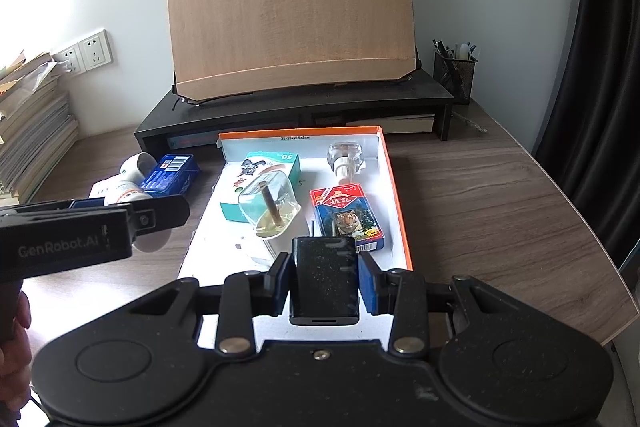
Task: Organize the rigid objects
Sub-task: 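Carry the pill bottle and black charger over the orange-rimmed tray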
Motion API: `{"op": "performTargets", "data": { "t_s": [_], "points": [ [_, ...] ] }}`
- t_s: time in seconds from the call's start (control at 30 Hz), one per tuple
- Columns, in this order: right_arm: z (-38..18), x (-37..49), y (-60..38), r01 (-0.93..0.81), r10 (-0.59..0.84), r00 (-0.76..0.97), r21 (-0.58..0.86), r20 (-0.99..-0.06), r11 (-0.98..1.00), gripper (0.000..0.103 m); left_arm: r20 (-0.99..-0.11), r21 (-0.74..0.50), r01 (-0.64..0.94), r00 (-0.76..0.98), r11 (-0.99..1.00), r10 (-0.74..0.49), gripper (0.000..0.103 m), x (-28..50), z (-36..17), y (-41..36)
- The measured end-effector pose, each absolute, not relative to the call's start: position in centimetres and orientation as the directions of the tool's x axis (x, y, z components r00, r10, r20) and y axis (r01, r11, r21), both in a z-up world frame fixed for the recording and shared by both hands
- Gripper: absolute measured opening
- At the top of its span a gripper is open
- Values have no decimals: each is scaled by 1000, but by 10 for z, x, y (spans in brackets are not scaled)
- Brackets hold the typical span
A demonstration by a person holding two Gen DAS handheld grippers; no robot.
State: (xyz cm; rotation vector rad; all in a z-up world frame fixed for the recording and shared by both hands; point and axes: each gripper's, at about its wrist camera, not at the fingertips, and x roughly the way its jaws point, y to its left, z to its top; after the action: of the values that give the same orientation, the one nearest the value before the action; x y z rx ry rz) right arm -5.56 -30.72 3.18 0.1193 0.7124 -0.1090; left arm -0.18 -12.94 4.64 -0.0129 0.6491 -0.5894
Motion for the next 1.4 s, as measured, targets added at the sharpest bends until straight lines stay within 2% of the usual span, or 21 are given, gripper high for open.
{"op": "performTargets", "data": {
  "t_s": [1.4],
  "points": [
    [34, -50, -307, 146, -64, 753, 71, -655, 987, 44, -556, -182, 517, 647, 836, -521, 63, 4, 49, -127]
  ]
}}
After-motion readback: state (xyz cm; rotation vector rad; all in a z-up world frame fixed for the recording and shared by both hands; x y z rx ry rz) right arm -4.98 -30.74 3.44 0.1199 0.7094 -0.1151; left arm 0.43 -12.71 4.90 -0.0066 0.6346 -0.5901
